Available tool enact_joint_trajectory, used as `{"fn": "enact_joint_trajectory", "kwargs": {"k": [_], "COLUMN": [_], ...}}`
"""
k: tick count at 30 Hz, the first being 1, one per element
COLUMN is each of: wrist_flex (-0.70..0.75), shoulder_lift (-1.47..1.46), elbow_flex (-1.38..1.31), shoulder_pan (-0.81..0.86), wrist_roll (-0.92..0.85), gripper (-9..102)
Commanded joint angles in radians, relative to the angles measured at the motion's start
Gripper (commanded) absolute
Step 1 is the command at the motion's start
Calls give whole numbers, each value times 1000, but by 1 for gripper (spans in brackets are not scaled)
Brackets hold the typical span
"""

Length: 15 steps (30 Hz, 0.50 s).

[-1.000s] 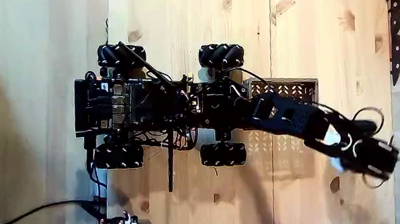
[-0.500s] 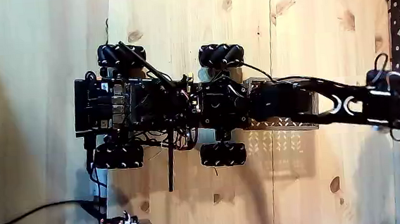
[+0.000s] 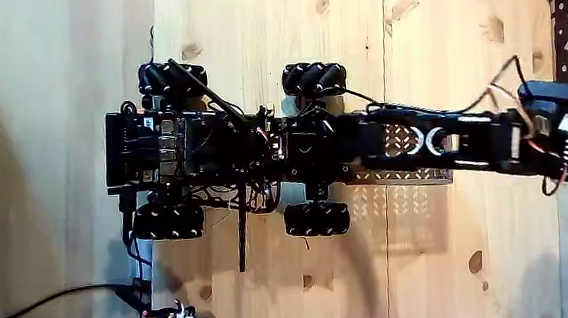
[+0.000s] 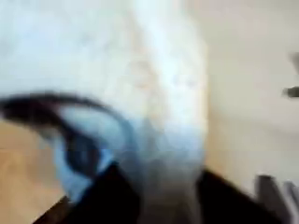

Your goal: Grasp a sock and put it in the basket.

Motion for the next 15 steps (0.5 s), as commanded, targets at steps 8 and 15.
{"fn": "enact_joint_trajectory", "kwargs": {"k": [8,15], "wrist_flex": [23,-183], "shoulder_lift": [222,486], "elbow_flex": [120,563], "shoulder_pan": [-181,-222], "wrist_roll": [26,-12], "gripper": [0,0]}}
